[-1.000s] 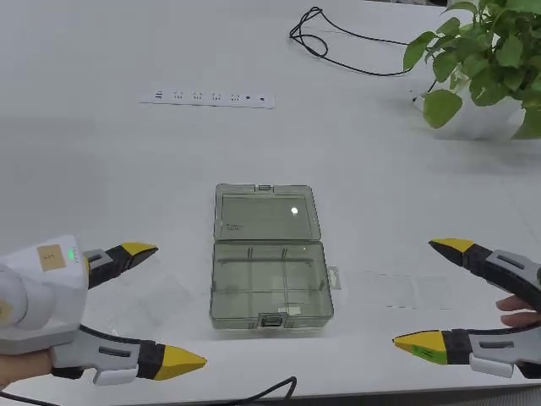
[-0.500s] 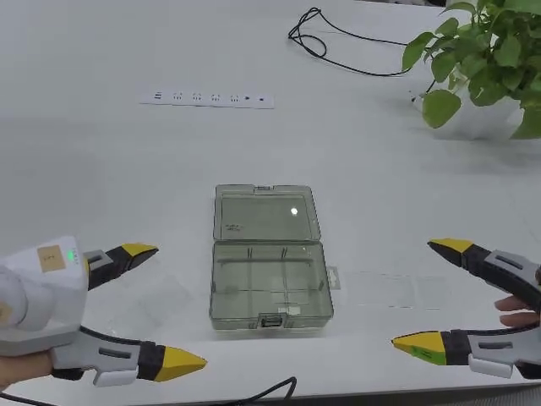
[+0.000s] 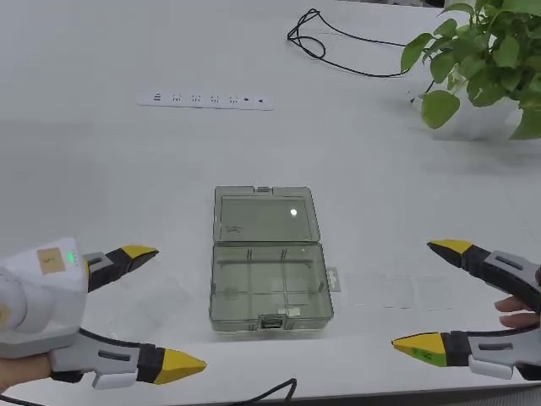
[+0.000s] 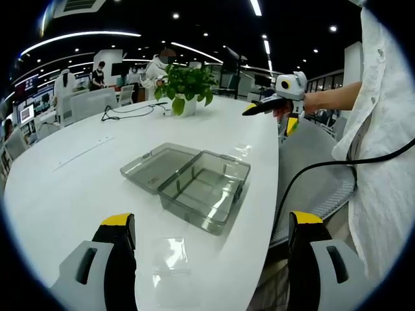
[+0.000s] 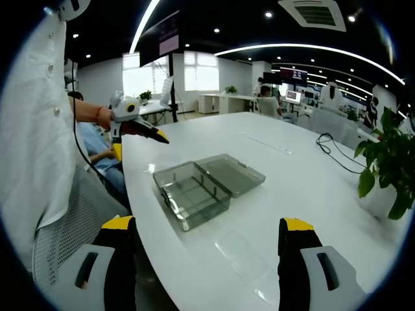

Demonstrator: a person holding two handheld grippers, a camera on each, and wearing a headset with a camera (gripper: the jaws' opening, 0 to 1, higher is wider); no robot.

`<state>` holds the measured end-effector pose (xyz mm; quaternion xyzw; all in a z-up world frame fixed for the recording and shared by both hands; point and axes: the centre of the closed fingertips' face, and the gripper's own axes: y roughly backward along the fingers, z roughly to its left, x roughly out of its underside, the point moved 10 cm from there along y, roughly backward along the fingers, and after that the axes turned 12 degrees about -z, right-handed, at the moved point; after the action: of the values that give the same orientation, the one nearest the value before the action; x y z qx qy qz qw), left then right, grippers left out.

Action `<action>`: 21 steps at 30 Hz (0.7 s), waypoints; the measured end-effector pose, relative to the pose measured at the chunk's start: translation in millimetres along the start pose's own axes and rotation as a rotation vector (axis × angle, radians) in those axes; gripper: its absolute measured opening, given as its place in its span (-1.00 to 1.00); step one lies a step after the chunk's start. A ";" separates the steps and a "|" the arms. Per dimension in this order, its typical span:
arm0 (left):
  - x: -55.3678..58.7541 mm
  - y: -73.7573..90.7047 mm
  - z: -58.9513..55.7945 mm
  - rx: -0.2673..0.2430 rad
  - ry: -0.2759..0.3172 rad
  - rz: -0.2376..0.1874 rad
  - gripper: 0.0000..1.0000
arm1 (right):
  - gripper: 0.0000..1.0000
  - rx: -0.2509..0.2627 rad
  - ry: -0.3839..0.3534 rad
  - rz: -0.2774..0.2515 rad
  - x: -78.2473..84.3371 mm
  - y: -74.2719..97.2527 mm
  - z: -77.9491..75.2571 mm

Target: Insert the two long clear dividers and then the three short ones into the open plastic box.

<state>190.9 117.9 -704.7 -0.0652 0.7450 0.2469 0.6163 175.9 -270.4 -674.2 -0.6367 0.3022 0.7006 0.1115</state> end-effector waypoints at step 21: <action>0.2 -1.9 1.6 0.010 -0.004 0.011 1.00 | 0.82 0.001 0.000 -0.002 1.1 0.2 -2.3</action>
<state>193.0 117.0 -705.6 -0.0575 0.7454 0.2466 0.6166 177.5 -272.1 -675.2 -0.6368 0.3018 0.7006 0.1125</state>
